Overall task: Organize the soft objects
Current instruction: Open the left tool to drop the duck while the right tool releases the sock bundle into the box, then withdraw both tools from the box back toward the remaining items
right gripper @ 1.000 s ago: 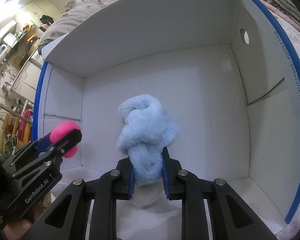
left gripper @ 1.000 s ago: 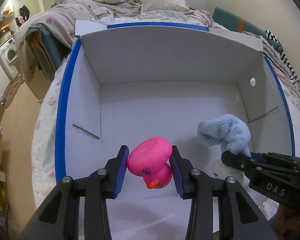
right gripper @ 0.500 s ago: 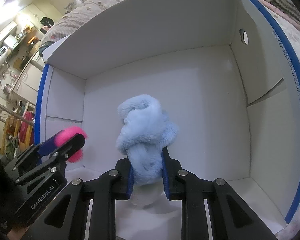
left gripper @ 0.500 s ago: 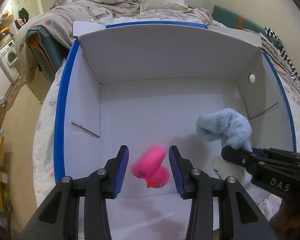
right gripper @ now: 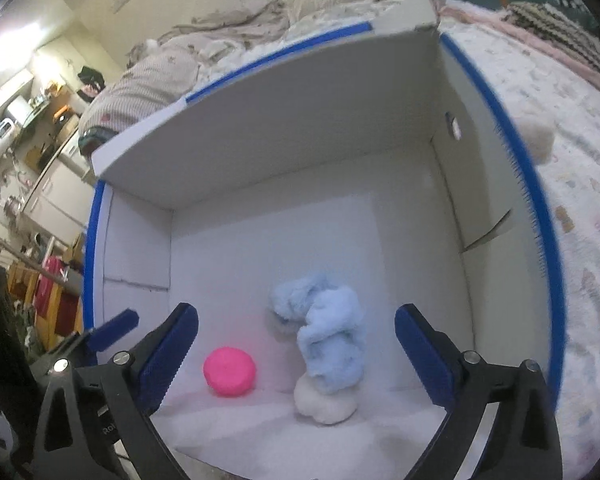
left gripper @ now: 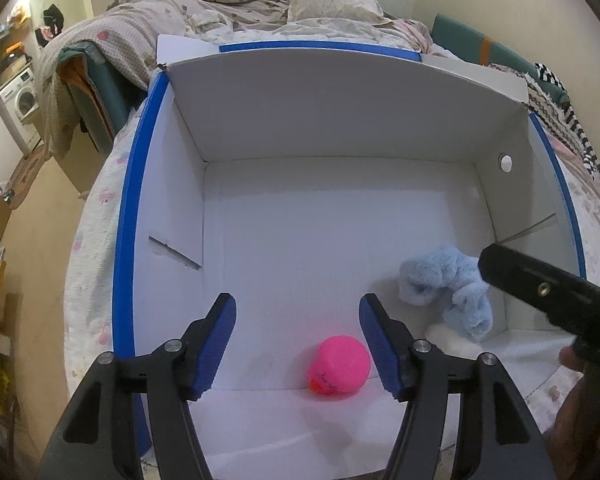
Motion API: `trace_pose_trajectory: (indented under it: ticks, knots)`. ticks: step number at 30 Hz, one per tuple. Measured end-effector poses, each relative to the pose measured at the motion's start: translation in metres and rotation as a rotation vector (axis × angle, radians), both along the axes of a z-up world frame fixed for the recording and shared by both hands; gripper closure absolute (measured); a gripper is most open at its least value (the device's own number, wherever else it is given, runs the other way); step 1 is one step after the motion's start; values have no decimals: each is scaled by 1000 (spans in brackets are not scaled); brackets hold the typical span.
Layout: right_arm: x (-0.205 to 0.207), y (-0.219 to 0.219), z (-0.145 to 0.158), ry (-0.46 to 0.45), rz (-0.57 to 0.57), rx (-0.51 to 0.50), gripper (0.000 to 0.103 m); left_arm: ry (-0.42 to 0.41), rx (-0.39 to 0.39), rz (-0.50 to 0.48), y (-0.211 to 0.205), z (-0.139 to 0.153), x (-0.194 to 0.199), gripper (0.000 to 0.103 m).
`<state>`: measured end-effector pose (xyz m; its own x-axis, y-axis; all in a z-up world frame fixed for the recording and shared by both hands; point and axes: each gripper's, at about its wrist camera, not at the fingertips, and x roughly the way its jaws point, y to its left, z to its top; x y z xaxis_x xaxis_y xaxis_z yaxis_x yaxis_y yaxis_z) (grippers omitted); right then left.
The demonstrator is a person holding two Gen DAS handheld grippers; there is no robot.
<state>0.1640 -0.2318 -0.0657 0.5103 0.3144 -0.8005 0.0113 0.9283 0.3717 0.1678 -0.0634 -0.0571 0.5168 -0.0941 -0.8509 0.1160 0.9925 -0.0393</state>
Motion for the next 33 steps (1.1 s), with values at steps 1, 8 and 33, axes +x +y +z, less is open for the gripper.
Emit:
trace_pose_trajectory:
  ticks: [1, 8, 33]
  knots:
    - [-1, -1, 3, -13, -4, -1, 0, 1, -3, 2, 1, 1, 0, 42]
    - [-7, 1, 15, -64, 26, -18, 0, -2, -34, 26, 8, 10, -10, 41]
    - [-65, -6, 31, -75, -8, -28, 0, 4, -82, 27, 34, 36, -64, 33]
